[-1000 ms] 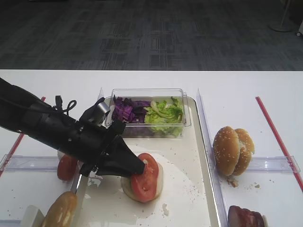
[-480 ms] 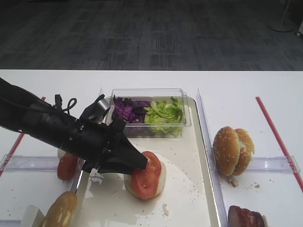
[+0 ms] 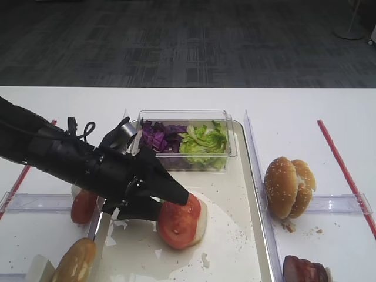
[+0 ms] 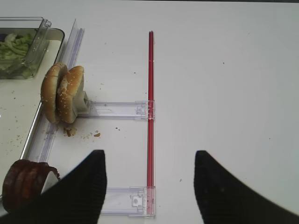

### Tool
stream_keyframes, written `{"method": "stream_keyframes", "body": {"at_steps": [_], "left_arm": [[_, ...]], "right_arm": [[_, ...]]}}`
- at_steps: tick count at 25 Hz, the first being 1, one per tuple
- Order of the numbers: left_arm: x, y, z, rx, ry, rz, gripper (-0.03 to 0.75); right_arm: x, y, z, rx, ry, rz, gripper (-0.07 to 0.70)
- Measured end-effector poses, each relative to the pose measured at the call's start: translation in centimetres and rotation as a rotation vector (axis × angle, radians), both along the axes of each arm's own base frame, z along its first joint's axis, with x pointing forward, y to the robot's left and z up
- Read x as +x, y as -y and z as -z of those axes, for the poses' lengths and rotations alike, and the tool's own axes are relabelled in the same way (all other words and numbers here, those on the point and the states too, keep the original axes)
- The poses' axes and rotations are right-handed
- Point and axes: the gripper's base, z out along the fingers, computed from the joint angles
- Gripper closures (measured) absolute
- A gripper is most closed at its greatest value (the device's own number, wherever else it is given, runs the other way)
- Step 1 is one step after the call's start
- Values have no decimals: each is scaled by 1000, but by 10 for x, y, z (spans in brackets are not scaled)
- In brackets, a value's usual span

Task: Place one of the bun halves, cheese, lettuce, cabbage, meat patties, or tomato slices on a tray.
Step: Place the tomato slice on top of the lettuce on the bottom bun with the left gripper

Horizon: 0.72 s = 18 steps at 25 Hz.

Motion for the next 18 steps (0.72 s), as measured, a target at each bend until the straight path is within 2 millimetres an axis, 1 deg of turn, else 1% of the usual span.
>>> {"method": "stream_keyframes", "body": {"at_steps": [5, 8, 11, 18], "left_arm": [[-1, 0, -1, -13, 7, 12, 167], [-1, 0, -1, -16, 7, 16, 134], [-1, 0, -1, -18, 8, 17, 115], [-2, 0, -1, -14, 9, 28, 108]], "right_arm": [[0, 0, 0, 0, 0, 0, 186], [0, 0, 0, 0, 0, 0, 186], [0, 0, 0, 0, 0, 0, 186], [0, 0, 0, 0, 0, 0, 186]]}}
